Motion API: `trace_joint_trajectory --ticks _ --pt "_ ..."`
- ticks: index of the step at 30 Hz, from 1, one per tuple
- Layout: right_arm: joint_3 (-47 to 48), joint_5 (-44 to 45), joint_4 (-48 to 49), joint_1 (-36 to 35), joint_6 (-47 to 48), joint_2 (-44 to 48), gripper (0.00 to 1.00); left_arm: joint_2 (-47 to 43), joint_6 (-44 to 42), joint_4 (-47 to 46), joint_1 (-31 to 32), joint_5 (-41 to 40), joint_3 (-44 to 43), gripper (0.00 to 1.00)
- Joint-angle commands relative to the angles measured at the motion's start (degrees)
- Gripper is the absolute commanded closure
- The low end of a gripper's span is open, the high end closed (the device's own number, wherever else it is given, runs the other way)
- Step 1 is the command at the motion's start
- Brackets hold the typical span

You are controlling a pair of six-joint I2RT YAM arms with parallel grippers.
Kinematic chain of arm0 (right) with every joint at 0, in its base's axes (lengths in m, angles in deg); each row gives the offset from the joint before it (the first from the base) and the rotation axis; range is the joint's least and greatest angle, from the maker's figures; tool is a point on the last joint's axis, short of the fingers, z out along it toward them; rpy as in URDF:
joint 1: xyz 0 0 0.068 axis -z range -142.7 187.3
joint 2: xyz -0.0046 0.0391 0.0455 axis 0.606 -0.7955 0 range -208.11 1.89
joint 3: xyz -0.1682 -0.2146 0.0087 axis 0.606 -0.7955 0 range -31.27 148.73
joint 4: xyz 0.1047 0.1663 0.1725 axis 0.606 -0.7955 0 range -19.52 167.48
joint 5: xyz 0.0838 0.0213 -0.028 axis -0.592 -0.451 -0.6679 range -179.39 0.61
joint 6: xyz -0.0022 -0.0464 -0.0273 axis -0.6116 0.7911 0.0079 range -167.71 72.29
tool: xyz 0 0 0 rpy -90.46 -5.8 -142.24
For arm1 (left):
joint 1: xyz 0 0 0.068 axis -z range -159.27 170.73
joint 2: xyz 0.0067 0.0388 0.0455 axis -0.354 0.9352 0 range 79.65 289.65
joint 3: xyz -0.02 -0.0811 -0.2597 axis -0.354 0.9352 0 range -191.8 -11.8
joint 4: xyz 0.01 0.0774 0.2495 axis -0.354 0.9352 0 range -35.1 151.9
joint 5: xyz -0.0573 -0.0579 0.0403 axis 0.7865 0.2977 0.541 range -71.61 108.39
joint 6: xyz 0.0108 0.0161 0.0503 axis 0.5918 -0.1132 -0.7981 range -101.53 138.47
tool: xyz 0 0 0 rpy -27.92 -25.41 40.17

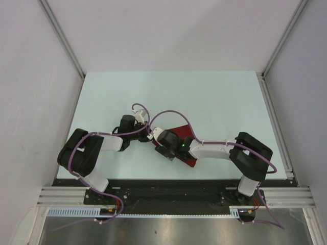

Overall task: Fold the napkin, place the utensils inside, and roll it up
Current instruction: Roll the napkin with the utensil

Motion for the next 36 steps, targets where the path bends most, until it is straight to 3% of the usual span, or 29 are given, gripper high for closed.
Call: trace_joint_trajectory --ticks 1,3,7,10,11,13,16,23,30,36 --pt "-0.4 1.8 1.9 -0.4 1.0 -1.8 0.4 1.4 -0.5 1.9 0.3 -0.8 -0.9 1.0" --pt "-0.3 2.1 1.5 -0.3 0.5 -3.1 0.44 1.4 -0.5 1.8 0.3 -0.6 -1.0 1.0" --pt "-0.7 -1.5 1.3 1.3 -0.7 -4.2 0.73 0.7 -0.6 1.1 0.3 0.0 -0.7 0.96" --pt "-0.9 -10.0 0.9 4.0 -1.7 -4.4 0.86 -0.8 -1.3 0.9 0.3 -0.5 -0.2 0.66" --pt "-1.0 -13.0 0.7 4.9 -2.1 -4.3 0.88 -1.4 -1.4 1.1 0.3 -1.0 0.0 0.48" --pt "-1.8 -21.7 0.7 7.4 -3.3 -3.7 0.95 -3.6 -2.4 2.9 0.2 -3.7 0.3 0.32" --pt "-2.3 -33.4 1.1 10.9 -5.0 -3.5 0.98 -6.9 -3.3 4.6 -0.2 -7.6 1.0 0.25" --pt "-1.1 -48.5 1.1 13.3 -7.5 -5.7 1.0 -13.5 -5.2 7.0 -0.2 -14.3 3.4 0.23" --pt "-1.2 -59.9 5.1 16.0 -11.6 -7.8 1.0 -15.0 -5.6 7.3 -0.2 -13.4 4.4 0.23" --pt "-0.6 -58.9 5.0 18.9 -11.8 -9.8 1.0 -13.6 -5.7 8.1 -0.2 -12.1 3.7 0.27"
